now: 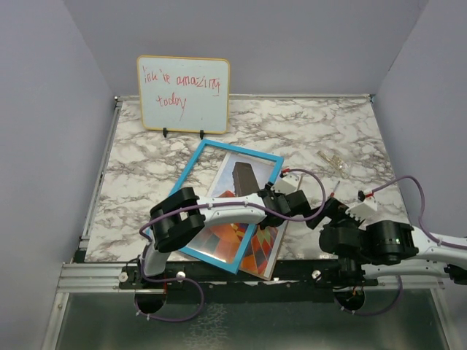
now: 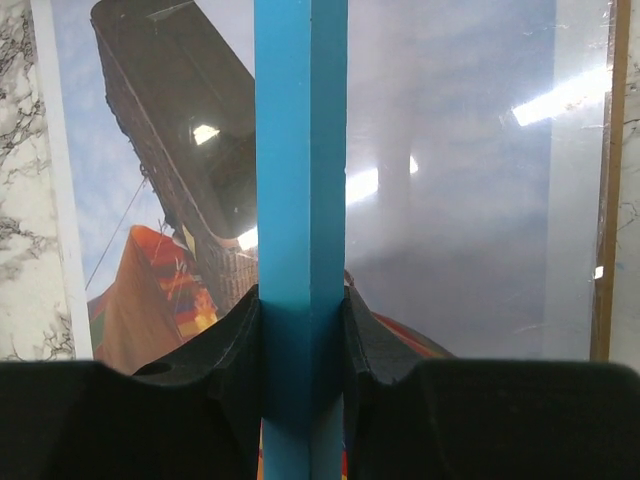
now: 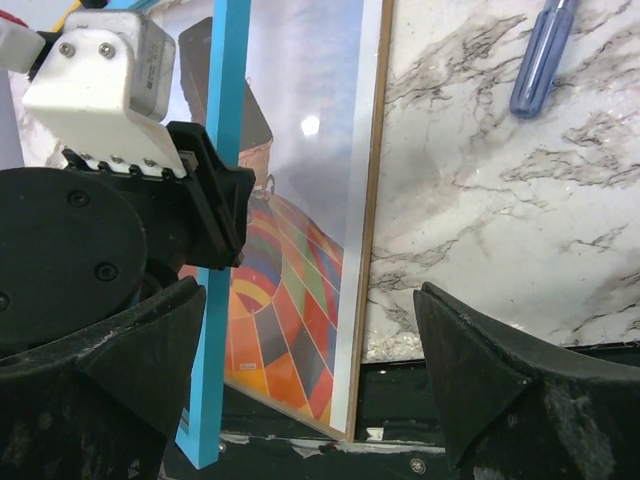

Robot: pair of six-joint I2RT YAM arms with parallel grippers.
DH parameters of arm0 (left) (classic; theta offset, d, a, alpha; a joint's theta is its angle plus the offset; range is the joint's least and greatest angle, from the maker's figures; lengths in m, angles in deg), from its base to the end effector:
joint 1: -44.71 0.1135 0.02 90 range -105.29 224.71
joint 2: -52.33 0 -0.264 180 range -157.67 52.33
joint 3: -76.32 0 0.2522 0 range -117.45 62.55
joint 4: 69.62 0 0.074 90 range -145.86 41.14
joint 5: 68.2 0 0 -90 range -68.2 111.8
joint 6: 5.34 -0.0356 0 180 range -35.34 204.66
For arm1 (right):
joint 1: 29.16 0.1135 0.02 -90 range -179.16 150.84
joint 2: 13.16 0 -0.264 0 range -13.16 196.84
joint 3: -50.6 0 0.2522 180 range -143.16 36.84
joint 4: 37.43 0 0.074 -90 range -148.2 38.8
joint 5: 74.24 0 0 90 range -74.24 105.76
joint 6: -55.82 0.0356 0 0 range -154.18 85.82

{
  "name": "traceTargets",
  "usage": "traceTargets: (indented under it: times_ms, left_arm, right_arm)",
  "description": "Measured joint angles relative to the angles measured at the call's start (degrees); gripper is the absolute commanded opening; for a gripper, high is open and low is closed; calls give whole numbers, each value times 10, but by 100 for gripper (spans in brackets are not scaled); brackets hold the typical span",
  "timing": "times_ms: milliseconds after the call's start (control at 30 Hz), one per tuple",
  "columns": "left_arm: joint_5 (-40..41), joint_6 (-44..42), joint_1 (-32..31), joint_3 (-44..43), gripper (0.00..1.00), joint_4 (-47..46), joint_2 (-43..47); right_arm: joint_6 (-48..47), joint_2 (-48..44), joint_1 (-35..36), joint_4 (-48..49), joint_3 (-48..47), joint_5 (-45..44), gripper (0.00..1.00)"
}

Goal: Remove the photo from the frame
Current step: Turn over the photo frame at the center of the board.

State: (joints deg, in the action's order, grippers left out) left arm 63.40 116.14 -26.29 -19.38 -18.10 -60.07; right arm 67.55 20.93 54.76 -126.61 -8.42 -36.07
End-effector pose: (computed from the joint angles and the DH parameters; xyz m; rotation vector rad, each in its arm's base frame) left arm 0.1524 -0.3700 0.1917 0.6305 2.2614 0.2056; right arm 0.0354 0.0684 0.2813 0.5825 2.1378 0.5555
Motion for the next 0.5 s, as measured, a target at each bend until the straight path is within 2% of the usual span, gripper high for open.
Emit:
traceTargets:
  times_ms: [200,267,333,400,467,500]
  left_arm:
    - [-20,0,0,0,0,-7,-1]
    - [-35,0,1,2,7,-14,-1]
    - [-67,-1,2,11,9,-34,-1]
    - [-97,0,5,19,20,-48,-1]
    - [-133,1,8,29,25,-64,-1]
    - [-146,2,10,33,34,-70,-1]
  right_arm:
    - [18,-35,0,-1,28,-3,88]
    - [17,-49,0,1,37,-7,88]
    - [17,-62,0,3,41,-10,88]
    - [17,-71,0,3,41,-15,88]
    - [17,-75,0,3,41,-18,88]
    - [17,-76,0,3,41,-20,88]
